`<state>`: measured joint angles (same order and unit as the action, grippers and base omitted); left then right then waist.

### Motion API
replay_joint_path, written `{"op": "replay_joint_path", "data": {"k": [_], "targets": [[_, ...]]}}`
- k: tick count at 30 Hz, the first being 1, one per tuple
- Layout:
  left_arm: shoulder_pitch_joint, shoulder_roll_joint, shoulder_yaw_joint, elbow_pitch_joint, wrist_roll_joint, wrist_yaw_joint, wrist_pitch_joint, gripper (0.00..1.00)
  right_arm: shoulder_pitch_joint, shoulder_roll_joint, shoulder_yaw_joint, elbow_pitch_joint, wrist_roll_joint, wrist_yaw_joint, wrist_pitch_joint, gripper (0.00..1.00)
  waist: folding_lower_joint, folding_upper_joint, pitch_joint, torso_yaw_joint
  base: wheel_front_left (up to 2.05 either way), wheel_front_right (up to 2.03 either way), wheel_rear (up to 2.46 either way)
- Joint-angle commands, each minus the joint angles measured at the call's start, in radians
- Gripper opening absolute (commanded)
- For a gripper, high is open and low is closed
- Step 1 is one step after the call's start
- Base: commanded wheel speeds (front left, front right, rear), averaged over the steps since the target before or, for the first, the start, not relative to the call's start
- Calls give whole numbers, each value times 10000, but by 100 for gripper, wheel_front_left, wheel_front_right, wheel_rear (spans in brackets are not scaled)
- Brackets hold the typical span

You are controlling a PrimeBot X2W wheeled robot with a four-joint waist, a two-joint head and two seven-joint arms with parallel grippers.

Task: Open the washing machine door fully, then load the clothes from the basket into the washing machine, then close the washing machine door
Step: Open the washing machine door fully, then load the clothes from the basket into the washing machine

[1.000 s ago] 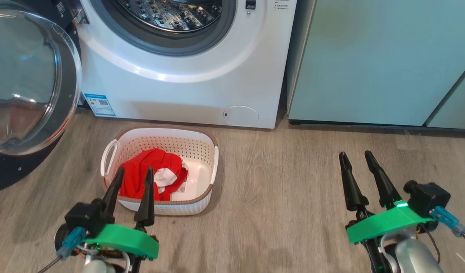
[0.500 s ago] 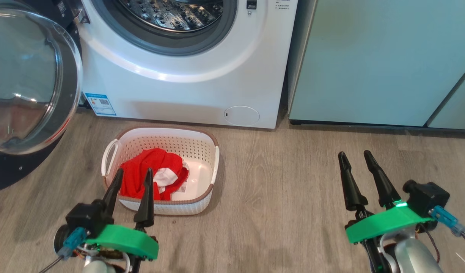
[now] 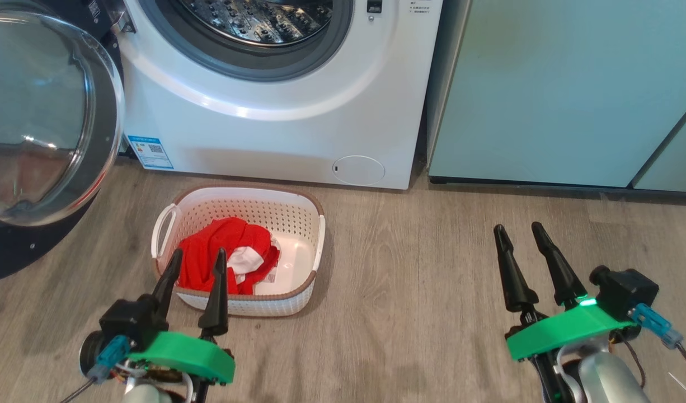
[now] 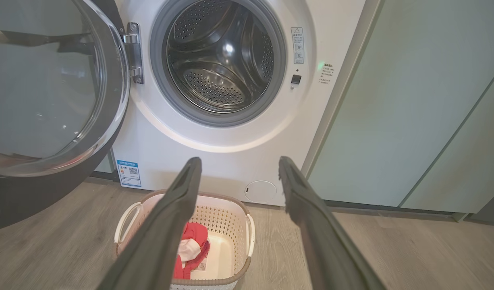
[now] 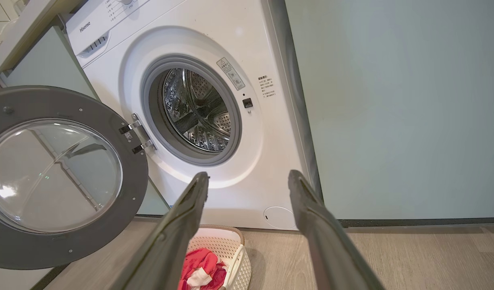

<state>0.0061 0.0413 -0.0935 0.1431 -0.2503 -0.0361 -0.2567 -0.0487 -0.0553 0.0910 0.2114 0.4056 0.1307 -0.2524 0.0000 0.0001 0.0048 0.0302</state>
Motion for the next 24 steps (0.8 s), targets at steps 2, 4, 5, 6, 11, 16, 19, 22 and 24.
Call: {"op": "replay_joint_path", "data": {"k": [2,4,5,6,11,16,19,22,24], "targets": [[-222,89,314,-338,99,54,-51,100,-386,51,258,-343,-7,0,-93,100,0,-1,8,0,0,0,0],[-210,89,339,-320,92,54,-51,100,-389,51,288,-333,-8,0,-93,100,0,-1,12,5,0,0,0],[-209,89,354,-312,81,52,-51,100,-389,51,301,-330,-6,0,-93,100,0,-1,15,8,0,0,0],[-212,89,371,-307,75,49,-51,100,-387,51,310,-329,-2,0,-93,100,0,-1,19,13,0,0,0],[-247,89,352,-325,334,-80,-51,100,-372,51,325,-314,-1,0,-93,100,0,-1,37,34,36,-36,0],[-238,89,401,-262,342,-20,-51,100,-371,51,354,-290,-14,0,-93,100,0,-1,29,47,115,-115,0],[-220,89,391,-233,360,-21,-51,100,-364,51,373,-275,4,0,-93,100,0,-1,8,51,170,-170,0],[-186,89,375,-220,369,-26,-51,100,-344,51,413,-254,17,0,-93,100,0,-1,-21,54,207,-207,0],[-179,89,367,-217,393,-45,-51,100,-336,51,425,-245,25,0,-93,100,0,-1,-31,60,213,-213,0]]}}
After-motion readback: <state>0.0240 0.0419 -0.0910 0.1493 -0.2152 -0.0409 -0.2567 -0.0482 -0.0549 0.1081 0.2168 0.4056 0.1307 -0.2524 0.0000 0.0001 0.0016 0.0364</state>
